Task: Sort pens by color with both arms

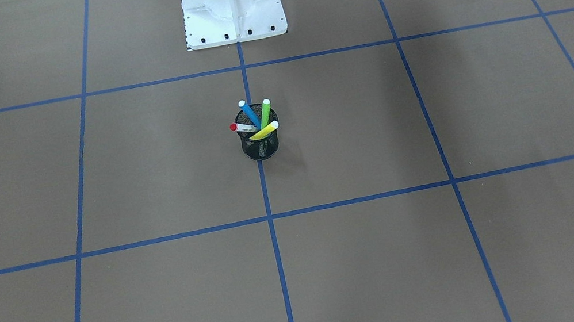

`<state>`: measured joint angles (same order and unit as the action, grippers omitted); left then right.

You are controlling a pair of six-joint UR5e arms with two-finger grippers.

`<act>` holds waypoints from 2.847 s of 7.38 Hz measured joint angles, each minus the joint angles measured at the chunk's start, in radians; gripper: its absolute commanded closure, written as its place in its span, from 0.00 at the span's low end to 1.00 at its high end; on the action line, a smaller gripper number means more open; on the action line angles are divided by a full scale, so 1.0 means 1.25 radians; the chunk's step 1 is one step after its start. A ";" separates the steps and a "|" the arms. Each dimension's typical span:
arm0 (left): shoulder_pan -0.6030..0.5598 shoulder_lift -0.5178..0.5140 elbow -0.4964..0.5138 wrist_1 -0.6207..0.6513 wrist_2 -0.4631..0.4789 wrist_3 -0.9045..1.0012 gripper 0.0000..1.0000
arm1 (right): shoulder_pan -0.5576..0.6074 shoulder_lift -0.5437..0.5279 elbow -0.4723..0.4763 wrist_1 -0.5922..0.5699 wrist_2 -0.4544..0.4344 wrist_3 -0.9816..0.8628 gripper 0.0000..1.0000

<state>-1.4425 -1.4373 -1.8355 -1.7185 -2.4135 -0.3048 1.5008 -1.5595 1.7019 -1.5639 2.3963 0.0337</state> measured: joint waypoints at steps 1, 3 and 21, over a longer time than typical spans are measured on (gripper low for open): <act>0.000 0.000 -0.001 0.000 -0.001 -0.001 0.00 | -0.003 0.002 -0.004 0.024 0.017 0.002 0.01; 0.001 -0.001 -0.001 -0.001 -0.001 -0.001 0.00 | -0.026 0.001 0.004 0.093 0.043 0.015 0.01; 0.003 -0.002 0.002 -0.005 -0.002 -0.001 0.00 | -0.856 0.409 0.103 0.334 -0.458 1.243 0.15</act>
<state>-1.4389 -1.4404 -1.8324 -1.7242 -2.4160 -0.3066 0.4307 -1.0485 1.8309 -1.1465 1.8233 1.5871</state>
